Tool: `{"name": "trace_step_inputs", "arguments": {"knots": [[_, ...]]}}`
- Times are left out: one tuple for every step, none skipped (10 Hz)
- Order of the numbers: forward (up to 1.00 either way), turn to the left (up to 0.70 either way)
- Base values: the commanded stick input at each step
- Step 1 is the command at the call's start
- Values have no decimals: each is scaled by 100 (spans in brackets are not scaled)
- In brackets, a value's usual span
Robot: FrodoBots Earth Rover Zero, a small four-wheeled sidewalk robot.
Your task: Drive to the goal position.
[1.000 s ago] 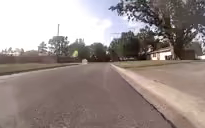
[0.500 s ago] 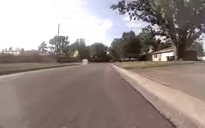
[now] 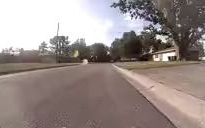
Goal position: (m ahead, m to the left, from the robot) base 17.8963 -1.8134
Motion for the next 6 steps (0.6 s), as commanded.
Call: {"name": "trace_step_inputs", "arguments": {"knots": [[85, 0], [85, 0], [85, 0], [85, 0], [85, 0], [85, 0]]}}
